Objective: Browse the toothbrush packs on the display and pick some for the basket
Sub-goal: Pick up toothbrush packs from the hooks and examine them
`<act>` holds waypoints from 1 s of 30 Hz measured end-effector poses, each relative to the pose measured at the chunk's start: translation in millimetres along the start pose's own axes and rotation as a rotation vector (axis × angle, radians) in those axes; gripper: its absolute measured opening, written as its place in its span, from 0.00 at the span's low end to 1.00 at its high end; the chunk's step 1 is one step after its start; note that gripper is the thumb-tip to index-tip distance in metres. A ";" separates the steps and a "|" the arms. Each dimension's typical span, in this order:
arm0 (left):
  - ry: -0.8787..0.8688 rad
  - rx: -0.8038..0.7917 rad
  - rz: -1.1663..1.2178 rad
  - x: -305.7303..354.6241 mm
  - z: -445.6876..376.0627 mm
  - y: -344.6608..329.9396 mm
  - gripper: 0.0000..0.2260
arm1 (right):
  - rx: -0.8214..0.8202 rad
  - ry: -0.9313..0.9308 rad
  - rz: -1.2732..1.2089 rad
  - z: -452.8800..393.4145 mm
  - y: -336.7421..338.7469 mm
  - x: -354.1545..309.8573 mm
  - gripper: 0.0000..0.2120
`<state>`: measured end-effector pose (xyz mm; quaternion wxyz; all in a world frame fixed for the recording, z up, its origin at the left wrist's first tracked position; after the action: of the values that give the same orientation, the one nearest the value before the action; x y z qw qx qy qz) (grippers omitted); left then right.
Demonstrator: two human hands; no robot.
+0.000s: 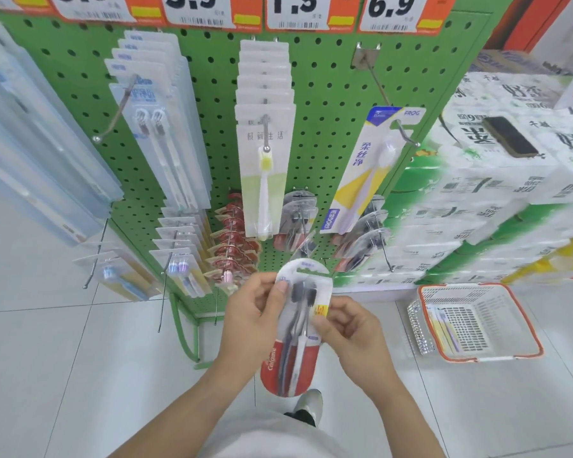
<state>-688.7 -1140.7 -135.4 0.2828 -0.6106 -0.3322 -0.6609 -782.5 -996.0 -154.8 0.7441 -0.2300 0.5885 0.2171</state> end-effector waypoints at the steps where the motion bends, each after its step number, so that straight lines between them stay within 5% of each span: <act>1: 0.023 0.020 0.017 -0.3 -1.2 2.6 0.04 | -0.040 -0.010 0.048 0.8 0.0 0.6 0.13; 10: 0.213 -0.220 0.042 3.3 7.0 22.9 0.06 | 0.069 -0.023 -0.013 3.4 -10.3 -4.0 0.09; 19: 0.245 -0.079 0.084 6.9 8.1 28.9 0.04 | -0.147 -0.105 0.040 9.1 -6.4 -9.6 0.13; 26: 0.329 -0.437 -0.080 2.2 11.9 30.3 0.06 | 0.025 -0.043 -0.070 6.8 -6.9 -14.7 0.14; 30: 0.298 -0.421 -0.091 1.4 15.6 28.1 0.07 | 0.049 -0.037 -0.079 8.5 -6.4 -15.1 0.14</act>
<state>-657.2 -1145.8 -130.8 0.1655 -0.5365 -0.1691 -0.8100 -775.3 -996.8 -137.7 0.7683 -0.2305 0.5702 0.1773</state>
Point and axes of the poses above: each hand's wrist, its own z-axis away from the middle knuckle, its own y-axis out of the back of the hand, x = y × z, the point moved 1 cm from there along -z, towards the middle knuckle, and after that the axes turned 4 degrees about x, right-handed, at the moved point
